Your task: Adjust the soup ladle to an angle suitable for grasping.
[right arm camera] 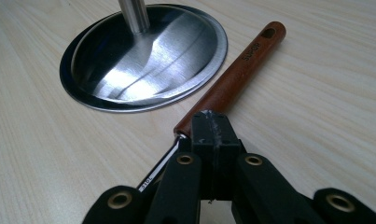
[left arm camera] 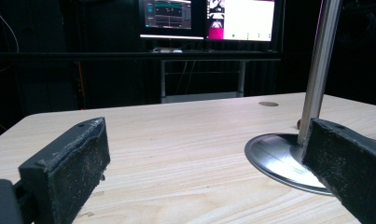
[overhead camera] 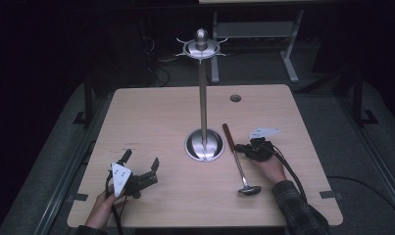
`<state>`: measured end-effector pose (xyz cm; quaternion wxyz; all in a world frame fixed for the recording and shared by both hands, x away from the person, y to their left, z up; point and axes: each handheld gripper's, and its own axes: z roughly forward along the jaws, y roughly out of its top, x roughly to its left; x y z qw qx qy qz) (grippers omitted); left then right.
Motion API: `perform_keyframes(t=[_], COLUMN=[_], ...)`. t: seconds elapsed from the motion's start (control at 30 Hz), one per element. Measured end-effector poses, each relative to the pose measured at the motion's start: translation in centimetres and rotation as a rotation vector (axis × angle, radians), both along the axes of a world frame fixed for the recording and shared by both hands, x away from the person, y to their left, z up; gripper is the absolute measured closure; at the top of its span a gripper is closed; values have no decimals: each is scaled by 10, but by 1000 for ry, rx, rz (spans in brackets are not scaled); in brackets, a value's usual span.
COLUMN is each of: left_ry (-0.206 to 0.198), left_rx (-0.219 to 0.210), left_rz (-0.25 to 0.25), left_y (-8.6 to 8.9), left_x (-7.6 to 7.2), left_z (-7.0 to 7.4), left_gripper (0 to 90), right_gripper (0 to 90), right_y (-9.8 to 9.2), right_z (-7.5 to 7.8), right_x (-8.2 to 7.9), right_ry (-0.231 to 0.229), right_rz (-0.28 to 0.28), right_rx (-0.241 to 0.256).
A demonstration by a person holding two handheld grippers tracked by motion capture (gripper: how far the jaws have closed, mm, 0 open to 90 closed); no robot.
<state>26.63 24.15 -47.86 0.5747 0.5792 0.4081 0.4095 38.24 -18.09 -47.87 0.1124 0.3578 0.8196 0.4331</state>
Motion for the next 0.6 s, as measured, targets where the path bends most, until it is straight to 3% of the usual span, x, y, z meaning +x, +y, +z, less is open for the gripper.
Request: perform_keyframes(t=[0.17, 0.27, 0.43, 0.47, 0.5, 0.6], left_ry=[1, 1, 2, 0, 0, 0], left_rx=[0, 3, 4, -1, -2, -1], left_rz=[0, 0, -1, -1, 0, 1], left_y=[0, 0, 1, 0, 0, 0], left_x=[0, 0, 0, 0, 0, 0], left_z=[0, 0, 0, 0, 0, 0], left_gripper=[2, 2, 2, 2, 2, 2], right_gripper=[898, 898, 898, 898, 898, 899], right_y=[-2, -3, -5, -6, -5, 0], right_z=[2, 16, 32, 35, 44, 51], right_x=[0, -4, -17, -20, -29, -39], right_ry=[11, 65, 93, 107, 166, 213], right_rz=[-5, 8, 29, 30, 41, 53], right_rx=[9, 6, -18, -30, -56, -93])
